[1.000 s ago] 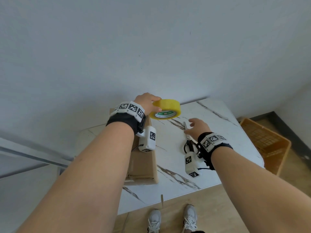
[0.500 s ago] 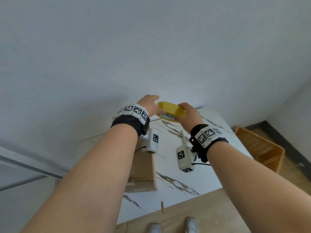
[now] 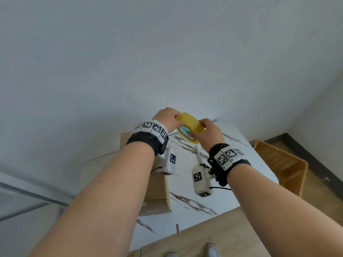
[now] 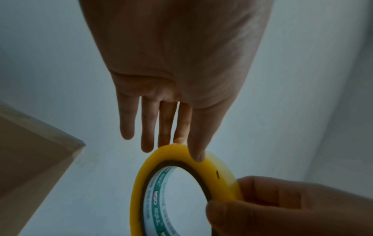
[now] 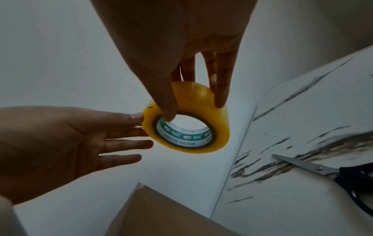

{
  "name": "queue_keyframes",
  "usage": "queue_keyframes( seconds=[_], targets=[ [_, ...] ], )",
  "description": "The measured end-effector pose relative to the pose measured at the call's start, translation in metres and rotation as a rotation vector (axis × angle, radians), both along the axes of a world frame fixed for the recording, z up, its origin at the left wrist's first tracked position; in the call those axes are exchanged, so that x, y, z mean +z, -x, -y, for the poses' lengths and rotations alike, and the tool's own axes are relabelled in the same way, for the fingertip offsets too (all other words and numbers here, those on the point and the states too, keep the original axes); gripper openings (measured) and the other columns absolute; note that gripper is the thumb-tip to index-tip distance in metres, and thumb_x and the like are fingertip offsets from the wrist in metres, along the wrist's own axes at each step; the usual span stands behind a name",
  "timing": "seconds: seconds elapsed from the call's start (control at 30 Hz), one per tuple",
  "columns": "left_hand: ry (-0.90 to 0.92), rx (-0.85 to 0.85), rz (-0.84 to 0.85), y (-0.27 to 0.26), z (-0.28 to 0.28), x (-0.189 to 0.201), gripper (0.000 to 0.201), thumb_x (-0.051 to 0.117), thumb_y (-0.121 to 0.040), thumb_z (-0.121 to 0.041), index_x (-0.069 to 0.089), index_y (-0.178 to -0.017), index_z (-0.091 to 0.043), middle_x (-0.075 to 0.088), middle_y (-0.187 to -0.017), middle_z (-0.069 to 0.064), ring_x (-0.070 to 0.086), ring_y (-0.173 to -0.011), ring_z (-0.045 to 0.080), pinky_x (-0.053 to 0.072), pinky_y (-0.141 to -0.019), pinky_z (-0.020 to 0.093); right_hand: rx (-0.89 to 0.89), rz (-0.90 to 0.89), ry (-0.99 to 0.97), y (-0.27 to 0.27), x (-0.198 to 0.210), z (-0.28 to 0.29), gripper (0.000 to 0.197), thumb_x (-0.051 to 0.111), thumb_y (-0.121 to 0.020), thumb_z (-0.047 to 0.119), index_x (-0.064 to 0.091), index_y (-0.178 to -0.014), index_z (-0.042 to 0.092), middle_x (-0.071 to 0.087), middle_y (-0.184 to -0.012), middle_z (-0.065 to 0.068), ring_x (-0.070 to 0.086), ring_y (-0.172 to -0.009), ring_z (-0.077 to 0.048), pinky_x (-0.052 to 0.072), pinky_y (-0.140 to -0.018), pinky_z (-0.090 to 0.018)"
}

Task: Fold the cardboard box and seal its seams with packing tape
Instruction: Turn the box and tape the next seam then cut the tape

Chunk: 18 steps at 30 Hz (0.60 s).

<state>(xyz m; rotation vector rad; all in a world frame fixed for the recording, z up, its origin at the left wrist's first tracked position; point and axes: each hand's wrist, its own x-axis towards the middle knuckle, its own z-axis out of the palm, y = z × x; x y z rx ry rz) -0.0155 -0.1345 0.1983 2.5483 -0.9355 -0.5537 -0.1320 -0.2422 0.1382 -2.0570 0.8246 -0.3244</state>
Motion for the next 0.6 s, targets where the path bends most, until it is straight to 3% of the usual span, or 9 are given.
queue_keyframes(
  seconds=[0.07, 0.17, 0.23, 0.3, 0.37, 0.47, 0.53, 0.57, 0.6],
  targets=[
    [-0.025, -0.017, -0.011, 0.004, 0.004, -0.001, 0.022, 0.062, -0.086, -0.03, 0.045, -0.073, -0.028, 0.048, -0.093, 0.0, 0.048, -0.085, 0.018, 0.044, -0.08, 0.034, -0.003, -0.003, -0.007, 0.002, -0.002, 0.001, 0.036, 0.072, -0.079, 0.033, 0.056, -0.108, 0.02, 0.061, -0.094, 0.004, 0.06, -0.085, -0.018, 0.048, -0.072, -0.031],
    [-0.033, -0.025, -0.007, 0.006, 0.008, -0.005, 0.027, 0.059, -0.089, -0.028, 0.039, -0.072, -0.031, 0.044, -0.095, -0.001, 0.046, -0.087, 0.017, 0.038, -0.078, 0.029, -0.02, -0.028, -0.022, 0.006, -0.004, 0.005, 0.036, 0.071, -0.079, 0.036, 0.055, -0.106, 0.019, 0.061, -0.092, 0.005, 0.06, -0.084, -0.017, 0.046, -0.07, -0.031],
    [-0.041, -0.03, -0.013, 0.007, 0.01, -0.006, 0.023, 0.058, -0.09, -0.026, 0.042, -0.074, -0.027, 0.043, -0.09, -0.001, 0.043, -0.085, 0.017, 0.036, -0.067, 0.026, -0.034, -0.049, -0.036, 0.009, -0.007, 0.01, 0.036, 0.072, -0.078, 0.036, 0.054, -0.104, 0.02, 0.061, -0.093, 0.005, 0.06, -0.087, -0.018, 0.048, -0.073, -0.033],
    [-0.055, -0.028, 0.0, 0.006, 0.009, -0.008, 0.039, 0.057, -0.091, -0.023, 0.029, -0.064, -0.031, 0.037, -0.083, -0.004, 0.036, -0.083, 0.016, 0.023, -0.056, 0.019, -0.05, -0.075, -0.058, 0.013, -0.013, 0.016, 0.039, 0.075, -0.074, 0.036, 0.051, -0.101, 0.023, 0.061, -0.096, 0.004, 0.06, -0.09, -0.019, 0.049, -0.079, -0.035],
    [-0.059, -0.022, 0.001, 0.002, 0.007, -0.012, 0.046, 0.055, -0.091, -0.021, 0.021, -0.063, -0.032, 0.033, -0.084, -0.003, 0.033, -0.084, 0.016, 0.015, -0.054, 0.019, -0.061, -0.133, -0.079, 0.017, -0.019, 0.022, 0.044, 0.078, -0.071, 0.038, 0.047, -0.099, 0.023, 0.06, -0.095, 0.003, 0.059, -0.091, -0.02, 0.049, -0.078, -0.036],
    [-0.069, 0.031, 0.022, -0.001, 0.005, -0.019, 0.038, 0.052, -0.091, -0.015, 0.03, -0.064, -0.031, 0.036, -0.091, 0.0, 0.035, -0.083, 0.016, 0.021, -0.056, 0.021, -0.057, -0.239, -0.09, 0.021, -0.03, 0.032, 0.047, 0.078, -0.072, 0.04, 0.047, -0.102, 0.02, 0.06, -0.099, -0.003, 0.058, -0.091, -0.023, 0.045, -0.071, -0.033],
    [-0.072, 0.055, 0.008, -0.001, 0.003, -0.023, 0.023, 0.049, -0.093, -0.012, 0.058, -0.081, -0.03, 0.052, -0.096, 0.006, 0.048, -0.087, 0.023, 0.04, -0.071, 0.026, -0.038, -0.316, -0.09, 0.024, -0.039, 0.037, 0.047, 0.076, -0.074, 0.04, 0.049, -0.105, 0.017, 0.061, -0.103, -0.006, 0.058, -0.094, -0.024, 0.045, -0.07, -0.032],
    [-0.067, 0.065, -0.003, -0.002, 0.0, -0.025, 0.024, 0.048, -0.094, -0.013, 0.068, -0.1, -0.025, 0.061, -0.11, 0.005, 0.055, -0.1, 0.024, 0.046, -0.085, 0.028, -0.028, -0.359, -0.085, 0.025, -0.045, 0.039, 0.048, 0.075, -0.075, 0.04, 0.051, -0.108, 0.015, 0.061, -0.104, -0.007, 0.058, -0.096, -0.025, 0.048, -0.072, -0.034],
    [-0.06, 0.088, -0.004, -0.001, -0.002, -0.027, 0.03, 0.047, -0.096, -0.014, 0.067, -0.116, -0.022, 0.061, -0.125, 0.001, 0.056, -0.113, 0.023, 0.045, -0.097, 0.031, -0.016, -0.401, -0.076, 0.026, -0.051, 0.04, 0.05, 0.074, -0.074, 0.04, 0.051, -0.11, 0.015, 0.061, -0.105, -0.007, 0.058, -0.1, -0.026, 0.05, -0.076, -0.036]
  ],
)
